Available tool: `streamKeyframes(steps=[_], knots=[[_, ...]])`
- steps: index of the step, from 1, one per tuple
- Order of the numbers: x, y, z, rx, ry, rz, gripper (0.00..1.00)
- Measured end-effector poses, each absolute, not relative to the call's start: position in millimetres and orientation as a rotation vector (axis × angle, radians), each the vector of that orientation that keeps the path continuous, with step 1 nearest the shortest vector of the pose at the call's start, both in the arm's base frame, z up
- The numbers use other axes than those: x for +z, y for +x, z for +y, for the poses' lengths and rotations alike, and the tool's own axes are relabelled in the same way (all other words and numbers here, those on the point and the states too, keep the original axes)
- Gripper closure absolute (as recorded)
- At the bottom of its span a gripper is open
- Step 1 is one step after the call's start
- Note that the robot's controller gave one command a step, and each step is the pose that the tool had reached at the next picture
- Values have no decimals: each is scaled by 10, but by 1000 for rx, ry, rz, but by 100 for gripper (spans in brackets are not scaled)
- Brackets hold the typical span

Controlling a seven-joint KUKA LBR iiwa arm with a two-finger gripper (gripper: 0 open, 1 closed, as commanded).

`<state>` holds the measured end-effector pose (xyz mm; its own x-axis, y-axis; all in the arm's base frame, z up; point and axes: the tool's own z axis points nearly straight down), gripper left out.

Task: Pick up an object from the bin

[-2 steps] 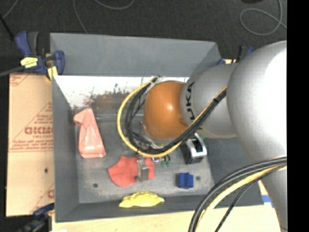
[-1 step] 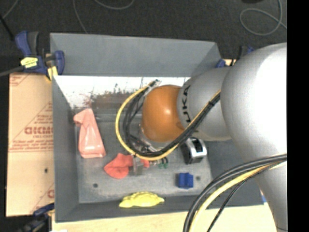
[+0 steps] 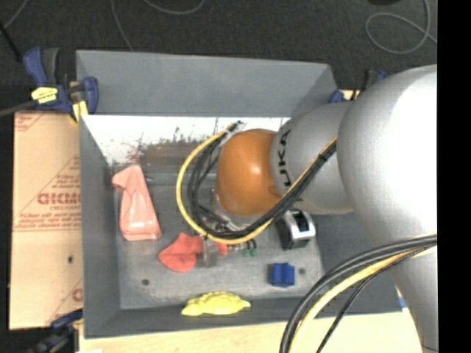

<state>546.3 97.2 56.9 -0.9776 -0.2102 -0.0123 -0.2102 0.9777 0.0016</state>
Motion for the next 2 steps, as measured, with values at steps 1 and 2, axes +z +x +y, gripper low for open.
streamKeyframes(steps=[1,2], knots=[[619,5453,968,4,-331,3113,100],[812,5433,959,2,-330,3121,100]])
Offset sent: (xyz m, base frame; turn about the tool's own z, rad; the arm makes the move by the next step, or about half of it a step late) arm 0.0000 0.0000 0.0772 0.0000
